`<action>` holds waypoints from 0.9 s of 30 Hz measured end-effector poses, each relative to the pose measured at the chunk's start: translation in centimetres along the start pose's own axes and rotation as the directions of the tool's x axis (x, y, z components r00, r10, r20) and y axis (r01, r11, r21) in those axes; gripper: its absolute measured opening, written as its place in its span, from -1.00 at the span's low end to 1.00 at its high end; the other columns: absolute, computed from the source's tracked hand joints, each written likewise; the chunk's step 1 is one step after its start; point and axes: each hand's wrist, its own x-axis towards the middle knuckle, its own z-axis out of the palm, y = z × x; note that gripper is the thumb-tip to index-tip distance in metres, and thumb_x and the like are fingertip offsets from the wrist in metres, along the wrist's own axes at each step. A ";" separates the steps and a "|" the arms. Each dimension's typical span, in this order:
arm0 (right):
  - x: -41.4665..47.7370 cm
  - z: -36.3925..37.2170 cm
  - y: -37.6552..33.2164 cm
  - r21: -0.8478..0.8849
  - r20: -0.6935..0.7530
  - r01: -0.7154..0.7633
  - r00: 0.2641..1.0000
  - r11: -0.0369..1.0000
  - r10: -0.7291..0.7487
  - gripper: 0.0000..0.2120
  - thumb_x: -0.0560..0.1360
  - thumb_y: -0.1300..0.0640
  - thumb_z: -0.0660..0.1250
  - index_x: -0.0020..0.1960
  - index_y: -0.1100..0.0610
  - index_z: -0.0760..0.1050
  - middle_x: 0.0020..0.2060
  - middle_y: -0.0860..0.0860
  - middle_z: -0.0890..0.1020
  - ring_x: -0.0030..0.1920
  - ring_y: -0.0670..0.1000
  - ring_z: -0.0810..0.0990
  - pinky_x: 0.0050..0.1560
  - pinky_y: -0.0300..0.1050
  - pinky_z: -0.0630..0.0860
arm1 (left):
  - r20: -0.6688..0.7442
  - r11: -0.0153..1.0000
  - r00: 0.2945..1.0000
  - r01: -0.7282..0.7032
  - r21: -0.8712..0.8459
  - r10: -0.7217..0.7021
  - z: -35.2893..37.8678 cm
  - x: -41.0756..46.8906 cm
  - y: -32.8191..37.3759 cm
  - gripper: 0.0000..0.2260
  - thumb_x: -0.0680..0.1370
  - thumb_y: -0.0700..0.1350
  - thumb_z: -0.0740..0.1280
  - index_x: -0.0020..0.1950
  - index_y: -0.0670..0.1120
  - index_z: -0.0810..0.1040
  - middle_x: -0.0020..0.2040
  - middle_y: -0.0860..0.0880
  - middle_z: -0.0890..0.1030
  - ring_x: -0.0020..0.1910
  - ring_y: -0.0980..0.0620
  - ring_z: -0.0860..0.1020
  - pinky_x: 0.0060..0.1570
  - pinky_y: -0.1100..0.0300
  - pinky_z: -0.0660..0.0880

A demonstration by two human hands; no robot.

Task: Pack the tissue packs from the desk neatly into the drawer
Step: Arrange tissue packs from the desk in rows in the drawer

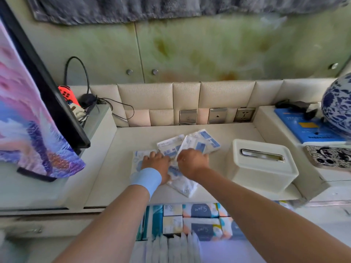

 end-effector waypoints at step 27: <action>3.5 -3.9 4.1 0.721 0.050 -0.147 0.986 0.678 0.160 -0.73 0.54 0.01 0.40 0.15 0.15 0.50 -0.05 0.06 0.63 -0.04 0.08 0.61 0.01 -0.01 0.57 | 0.122 0.972 0.965 -0.235 0.005 0.232 -0.8 0.7 3.0 -0.35 0.52 -0.09 0.32 0.55 0.08 0.12 0.40 -0.04 0.41 0.30 -0.15 0.45 0.20 0.03 0.44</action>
